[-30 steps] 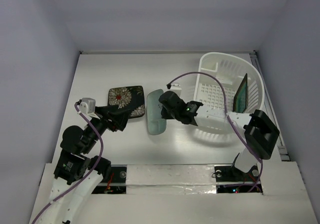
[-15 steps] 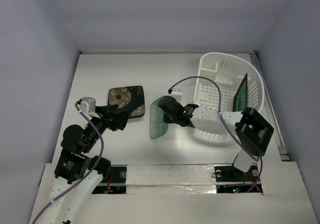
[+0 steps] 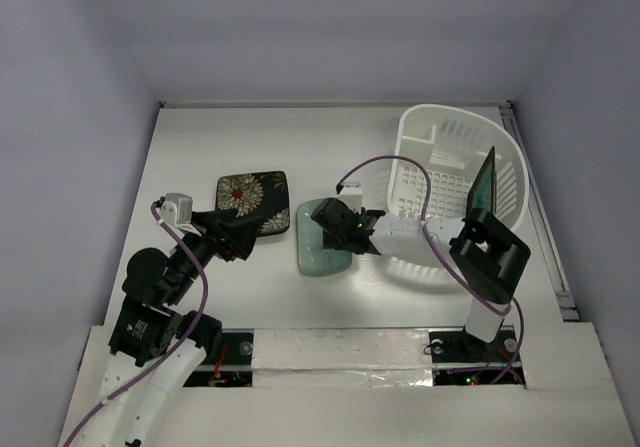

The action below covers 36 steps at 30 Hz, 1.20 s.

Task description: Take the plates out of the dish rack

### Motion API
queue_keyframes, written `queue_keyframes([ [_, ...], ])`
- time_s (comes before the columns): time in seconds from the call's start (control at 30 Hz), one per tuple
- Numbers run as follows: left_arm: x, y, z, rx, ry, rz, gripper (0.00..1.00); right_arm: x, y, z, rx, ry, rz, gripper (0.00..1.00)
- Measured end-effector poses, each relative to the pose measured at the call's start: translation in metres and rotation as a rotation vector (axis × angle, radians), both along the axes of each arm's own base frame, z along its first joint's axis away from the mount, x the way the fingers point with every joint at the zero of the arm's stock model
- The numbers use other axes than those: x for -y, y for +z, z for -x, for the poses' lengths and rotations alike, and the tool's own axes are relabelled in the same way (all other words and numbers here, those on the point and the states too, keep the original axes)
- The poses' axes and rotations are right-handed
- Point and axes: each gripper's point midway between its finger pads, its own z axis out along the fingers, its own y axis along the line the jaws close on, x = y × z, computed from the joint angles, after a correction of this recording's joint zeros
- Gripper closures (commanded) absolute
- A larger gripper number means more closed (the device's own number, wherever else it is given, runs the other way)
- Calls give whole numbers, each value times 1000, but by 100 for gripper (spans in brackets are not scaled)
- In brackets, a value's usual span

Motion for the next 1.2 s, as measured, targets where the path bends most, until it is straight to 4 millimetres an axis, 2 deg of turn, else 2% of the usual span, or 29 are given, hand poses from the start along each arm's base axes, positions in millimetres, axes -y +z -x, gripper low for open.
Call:
queue_keyframes([
  [0.17, 0, 0, 0, 0, -2, 0, 31, 9, -11, 2, -15, -4, 60, 28],
  [0.3, 0, 0, 0, 0, -3, 0, 31, 13, -11, 2, -12, -3, 81, 20],
  [0.4, 0, 0, 0, 0, -3, 0, 31, 18, -8, 5, -15, 2, 111, 19],
  [0.47, 0, 0, 0, 0, -3, 0, 31, 21, 1, 10, -16, 15, 134, 21],
  [0.57, 0, 0, 0, 1, -3, 0, 31, 14, 33, 15, 22, 52, 114, 65],
  [0.63, 0, 0, 0, 1, -3, 0, 31, 7, 68, 15, 80, 72, 59, 95],
  [0.67, 0, 0, 0, 1, -3, 0, 31, 6, 89, 14, 122, 75, 28, 100],
  [0.77, 0, 0, 0, 1, -3, 0, 31, 20, 153, 9, 244, 25, -59, 100],
  [0.87, 1, 0, 1, 1, -8, 0, 31, 64, 207, -1, 343, -86, -101, 100],
  [0.93, 1, 0, 1, 1, -11, 0, 30, 111, 234, -8, 394, -197, -96, 100],
  [1.03, 2, 1, 3, 7, -18, 2, 30, 184, 260, -12, 447, -367, -54, 100],
  [1.07, 2, 2, 4, 12, -21, 4, 30, 201, 263, -11, 452, -396, -25, 100],
  [1.1, 2, 3, 5, 15, -22, 5, 30, 232, 271, -11, 468, -473, -8, 97],
  [1.13, 2, 3, 6, 17, -24, 6, 30, 252, 274, -9, 474, -522, 15, 90],
  [1.17, 2, 4, 6, 19, -26, 6, 30, 271, 276, -7, 476, -564, 41, 64],
  [1.2, 2, 4, 7, 20, -27, 6, 30, 288, 277, -6, 475, -608, 66, 52],
])
